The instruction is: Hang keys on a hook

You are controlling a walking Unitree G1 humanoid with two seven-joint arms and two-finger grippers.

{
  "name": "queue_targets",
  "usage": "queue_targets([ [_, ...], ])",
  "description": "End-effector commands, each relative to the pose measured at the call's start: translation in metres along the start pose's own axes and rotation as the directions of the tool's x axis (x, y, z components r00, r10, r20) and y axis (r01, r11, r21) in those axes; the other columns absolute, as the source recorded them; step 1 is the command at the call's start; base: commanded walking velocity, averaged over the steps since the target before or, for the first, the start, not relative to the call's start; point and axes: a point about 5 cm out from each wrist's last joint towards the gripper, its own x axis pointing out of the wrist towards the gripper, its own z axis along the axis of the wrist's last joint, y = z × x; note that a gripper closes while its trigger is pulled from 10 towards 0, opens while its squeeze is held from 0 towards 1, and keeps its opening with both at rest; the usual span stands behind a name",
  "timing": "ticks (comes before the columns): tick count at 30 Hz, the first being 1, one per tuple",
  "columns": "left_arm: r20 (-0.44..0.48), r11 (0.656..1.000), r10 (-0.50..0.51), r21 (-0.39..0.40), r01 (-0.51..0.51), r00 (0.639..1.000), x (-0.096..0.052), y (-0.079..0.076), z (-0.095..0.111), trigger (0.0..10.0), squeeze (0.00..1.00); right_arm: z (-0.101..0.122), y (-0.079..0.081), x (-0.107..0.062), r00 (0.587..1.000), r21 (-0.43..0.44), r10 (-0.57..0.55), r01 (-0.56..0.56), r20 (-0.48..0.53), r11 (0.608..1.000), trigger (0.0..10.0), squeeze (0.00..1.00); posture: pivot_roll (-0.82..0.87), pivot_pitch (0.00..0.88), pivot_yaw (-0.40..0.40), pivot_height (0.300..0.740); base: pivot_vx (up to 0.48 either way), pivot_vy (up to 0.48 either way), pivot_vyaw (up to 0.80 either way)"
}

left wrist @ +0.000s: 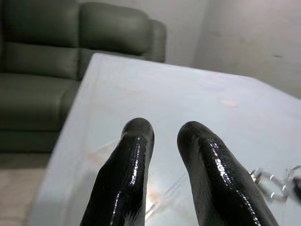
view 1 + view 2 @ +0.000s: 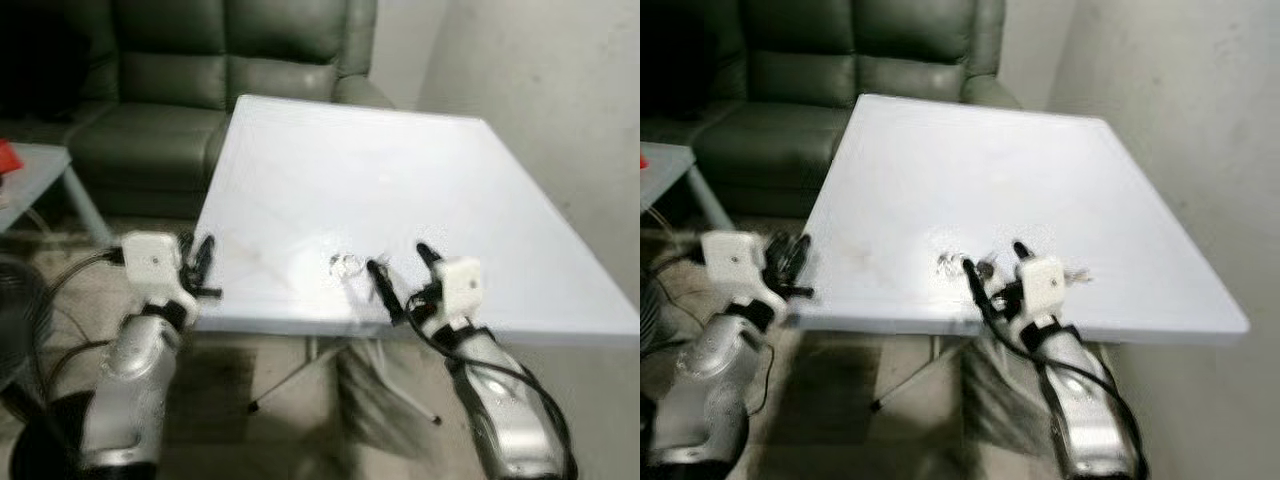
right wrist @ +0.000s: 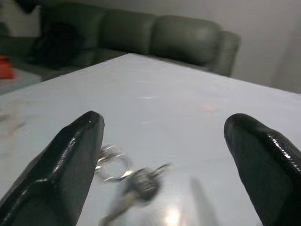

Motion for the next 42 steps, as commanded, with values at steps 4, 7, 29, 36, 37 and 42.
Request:
queue_targets([
  [4, 0.008, 1.000, 0.025, 0.011, -0.025, 1.000, -0.002, 0.007, 0.004, 10.0, 0.00, 0.005, 0.006, 0.005, 1.000, 0.004, 0.023, -0.023, 0.020, 1.000, 10.0, 0.00, -0.02, 0.000, -0.073, 0.740, 0.363, 0.000, 0.00],
  [7, 0.029, 0.999, 0.048, 0.021, -0.048, 0.998, -0.003, 0.006, 0.005, 10.0, 0.00, 0.005, 0.007, 0.004, 0.999, 0.000, 0.039, -0.039, 0.013, 0.999, 10.0, 0.00, -0.02, 0.000, -0.080, 0.740, 0.000, 0.000, 0.00],
  [29, 0.038, 0.995, -0.065, 0.084, 0.062, 0.997, -0.021, -0.017, 0.008, 10.0, 0.00, -0.002, 0.025, 0.017, 0.975, 0.046, 0.178, -0.174, -0.132, 0.984, 10.0, 0.00, 0.04, 0.104, -0.144, 0.740, 0.000, 0.000, 0.00],
  [36, 0.026, 0.991, -0.099, 0.088, 0.096, 0.995, -0.026, -0.026, 0.007, 10.0, 0.00, -0.006, 0.036, 0.024, 0.970, 0.137, 0.148, -0.122, -0.194, 0.983, 10.0, 0.00, 0.04, 0.142, -0.154, 0.740, 0.000, 0.000, 0.00],
  [37, 0.026, 0.991, -0.099, 0.088, 0.096, 0.995, -0.026, -0.026, 0.007, 10.0, 0.00, -0.006, 0.036, 0.024, 0.970, 0.137, 0.148, -0.122, -0.194, 0.983, 10.0, 0.00, 0.04, 0.142, -0.154, 0.740, 0.000, 0.000, 0.00],
  [42, 0.013, 0.990, -0.116, 0.084, 0.115, 0.993, -0.028, -0.032, 0.005, 10.0, 0.00, -0.006, 0.046, 0.040, 0.975, 0.157, 0.055, -0.021, -0.214, 0.987, 10.0, 0.00, 0.04, 0.162, -0.152, 0.740, 0.000, 0.000, 0.00],
])
